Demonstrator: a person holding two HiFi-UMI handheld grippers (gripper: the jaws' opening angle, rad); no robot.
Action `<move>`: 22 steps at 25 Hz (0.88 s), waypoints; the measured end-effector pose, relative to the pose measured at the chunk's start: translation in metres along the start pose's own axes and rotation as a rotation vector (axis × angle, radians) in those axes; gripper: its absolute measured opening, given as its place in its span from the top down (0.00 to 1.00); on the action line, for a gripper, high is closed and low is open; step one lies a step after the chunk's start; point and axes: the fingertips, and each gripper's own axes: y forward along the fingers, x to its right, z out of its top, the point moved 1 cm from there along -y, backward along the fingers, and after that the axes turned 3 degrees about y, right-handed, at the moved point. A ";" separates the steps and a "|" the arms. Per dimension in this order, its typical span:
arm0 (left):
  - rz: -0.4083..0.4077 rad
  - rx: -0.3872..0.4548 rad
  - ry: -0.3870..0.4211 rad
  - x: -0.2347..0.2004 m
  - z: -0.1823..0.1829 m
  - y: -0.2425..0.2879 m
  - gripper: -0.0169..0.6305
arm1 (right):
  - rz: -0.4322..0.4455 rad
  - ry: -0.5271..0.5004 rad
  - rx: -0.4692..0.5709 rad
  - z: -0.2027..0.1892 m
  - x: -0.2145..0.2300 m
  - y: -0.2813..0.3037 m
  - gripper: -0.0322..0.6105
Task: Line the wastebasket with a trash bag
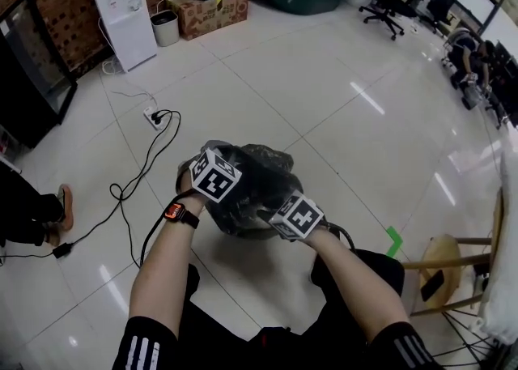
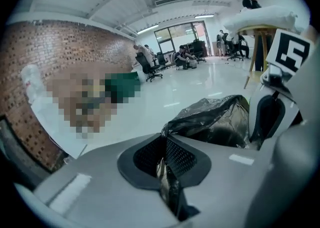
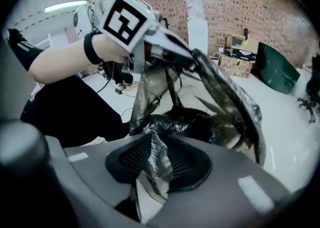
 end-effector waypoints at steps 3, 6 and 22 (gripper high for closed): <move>-0.078 -0.035 -0.017 0.020 -0.007 0.024 0.96 | -0.034 -0.031 0.100 0.031 0.006 -0.021 0.77; -0.093 -0.052 0.001 0.028 -0.011 0.031 0.96 | -0.064 -0.054 0.204 0.067 0.009 -0.036 0.77; -0.119 -0.045 -0.132 0.018 -0.027 0.032 0.97 | -0.209 0.021 -0.070 0.028 0.093 0.121 0.77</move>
